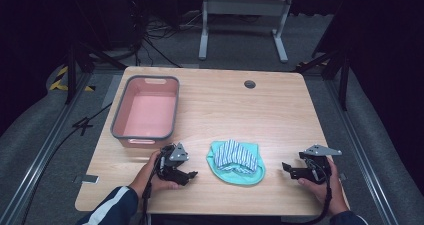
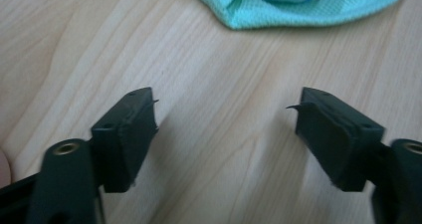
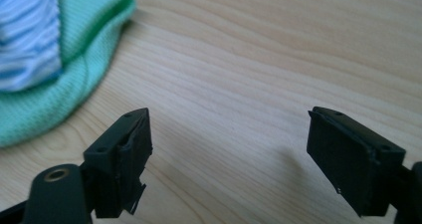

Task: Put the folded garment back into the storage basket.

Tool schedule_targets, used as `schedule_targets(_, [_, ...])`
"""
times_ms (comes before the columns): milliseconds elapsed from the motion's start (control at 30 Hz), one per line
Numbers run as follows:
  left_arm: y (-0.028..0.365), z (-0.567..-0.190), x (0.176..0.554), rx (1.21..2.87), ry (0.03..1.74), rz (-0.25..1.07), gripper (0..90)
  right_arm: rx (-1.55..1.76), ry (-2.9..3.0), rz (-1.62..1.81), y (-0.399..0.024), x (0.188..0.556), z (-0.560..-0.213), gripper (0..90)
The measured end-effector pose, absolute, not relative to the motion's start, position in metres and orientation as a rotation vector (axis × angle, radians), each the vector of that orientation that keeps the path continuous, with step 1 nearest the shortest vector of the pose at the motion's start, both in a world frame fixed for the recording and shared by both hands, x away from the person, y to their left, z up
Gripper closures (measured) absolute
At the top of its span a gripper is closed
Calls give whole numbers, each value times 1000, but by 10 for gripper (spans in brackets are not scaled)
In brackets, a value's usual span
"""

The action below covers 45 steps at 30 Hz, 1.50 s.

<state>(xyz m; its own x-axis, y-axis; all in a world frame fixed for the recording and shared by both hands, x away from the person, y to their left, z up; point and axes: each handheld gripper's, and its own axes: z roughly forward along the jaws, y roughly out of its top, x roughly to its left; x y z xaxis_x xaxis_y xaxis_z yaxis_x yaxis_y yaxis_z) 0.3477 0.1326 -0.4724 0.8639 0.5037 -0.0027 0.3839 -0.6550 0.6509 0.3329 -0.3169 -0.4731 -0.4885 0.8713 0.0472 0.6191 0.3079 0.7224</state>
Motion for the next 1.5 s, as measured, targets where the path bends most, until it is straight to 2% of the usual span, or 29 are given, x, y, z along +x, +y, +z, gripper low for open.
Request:
schedule_targets(367, [94, -453, 374, 2325, 649, 283, 295, 1170, 2352, 1005, -252, 346, -454, 276])
schedule_targets(667, [68, -458, 393, 2291, 677, 218, 257, 1129, 2421, 949, -212, 365, -456, 293])
schedule_targets(867, [57, -475, 394, 2348, 682, 172, 245, 1189, 2443, 929, -209, 371, -470, 281])
schedule_targets(1100, [59, -479, 392, 2316, 670, 186, 220, 1180, 2423, 972, -212, 369, -476, 252])
schedule_targets(1133, [59, -479, 392, 2313, 672, 192, 219, 1169, 2430, 970, -212, 369, -476, 261])
schedule_targets(1300, [60, -480, 390, 2301, 674, 202, 221, 1111, 2470, 1006, -210, 365, -474, 450])
schedule_targets(1500, [60, -479, 389, 2296, 633, 178, 332, 1072, 2515, 1040, -208, 364, -473, 619])
